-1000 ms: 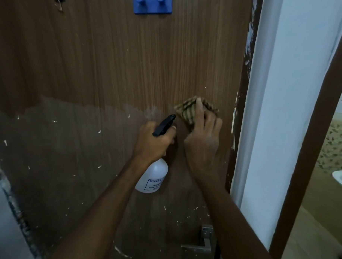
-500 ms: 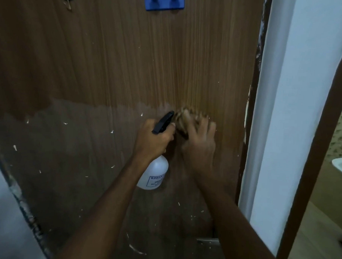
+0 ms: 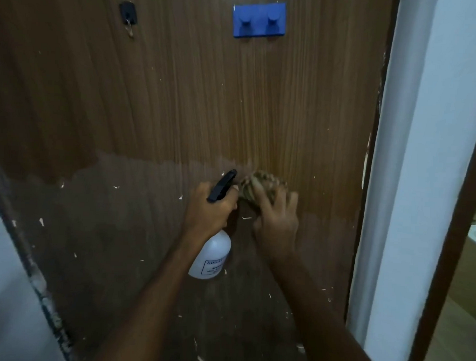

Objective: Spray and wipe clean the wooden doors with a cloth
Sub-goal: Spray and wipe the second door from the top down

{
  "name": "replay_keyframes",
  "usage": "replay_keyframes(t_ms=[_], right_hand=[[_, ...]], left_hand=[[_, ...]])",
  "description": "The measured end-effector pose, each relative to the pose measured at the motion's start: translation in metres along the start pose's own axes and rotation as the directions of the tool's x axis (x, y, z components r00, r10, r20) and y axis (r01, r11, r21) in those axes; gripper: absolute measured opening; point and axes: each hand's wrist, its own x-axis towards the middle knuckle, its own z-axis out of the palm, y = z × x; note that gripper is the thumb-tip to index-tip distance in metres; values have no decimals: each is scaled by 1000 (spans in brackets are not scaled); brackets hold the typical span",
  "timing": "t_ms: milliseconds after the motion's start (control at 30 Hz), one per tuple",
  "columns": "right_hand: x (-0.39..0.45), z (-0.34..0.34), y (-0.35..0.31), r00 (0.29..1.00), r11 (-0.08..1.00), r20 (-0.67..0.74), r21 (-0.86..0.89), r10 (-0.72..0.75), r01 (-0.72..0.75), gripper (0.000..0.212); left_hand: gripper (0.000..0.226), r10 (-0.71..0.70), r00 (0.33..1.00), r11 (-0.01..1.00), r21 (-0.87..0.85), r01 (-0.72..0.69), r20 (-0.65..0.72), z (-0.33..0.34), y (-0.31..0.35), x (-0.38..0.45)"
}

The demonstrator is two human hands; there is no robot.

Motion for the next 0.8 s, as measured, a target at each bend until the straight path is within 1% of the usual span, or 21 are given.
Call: replay_keyframes(t_ms=[67,133,200,267,300,367,433,500,567,600,633,700,800], right_hand=[[-19,-1,0,998,1000,67,16,-17,16,62],[10,-2,-8,997,1000,74,16,-7,6,59],[60,-2,-18,999,999,33,-6,39,-39,58],[95,5,-26,993,993,-28,8,114,-114,57],[96,9,-28,989,991,-55,19,134,-133,58],[72,16,-35,990,994,-80,13,113,-113,59],[41,16,-41,995,995,-43,32,94,-93,61],[41,12,-44,985,979,12,107,172,-173,63],[71,8,-51,956,939,-20,195,294,-284,65],[88,6,-55,946,927,-38,216,322,-307,65],[103,6,-57,947,929,-53,215,318,-300,65],[113,10,-61,965,957,-59,153,257,-246,64],[69,22,-73,986,982,-47,101,163,-157,62]], left_hand=[[39,-8,1000,1000,-26,8,4,-9,-7,0],[39,-26,1000,1000,-18,26,4,-15,-10,0],[40,-27,1000,1000,3,27,2,-18,-10,-1],[42,-8,1000,999,49,8,1,-23,-13,-1],[44,5,1000,998,70,-5,4,-25,-15,-1],[49,26,1000,993,112,-26,-1,-31,-22,-1],[52,25,1000,986,163,-24,-4,-37,-28,-2],[52,14,1000,977,215,-14,0,-42,-32,-5],[51,-7,1000,965,261,13,-23,-49,-36,-6],[52,-14,999,962,271,23,-32,-52,-39,-6],[51,-13,999,961,276,22,-32,-54,-40,-6],[50,4,1000,965,262,1,-18,-60,-41,-5],[52,32,999,977,212,-23,-38,-72,-43,-1]])
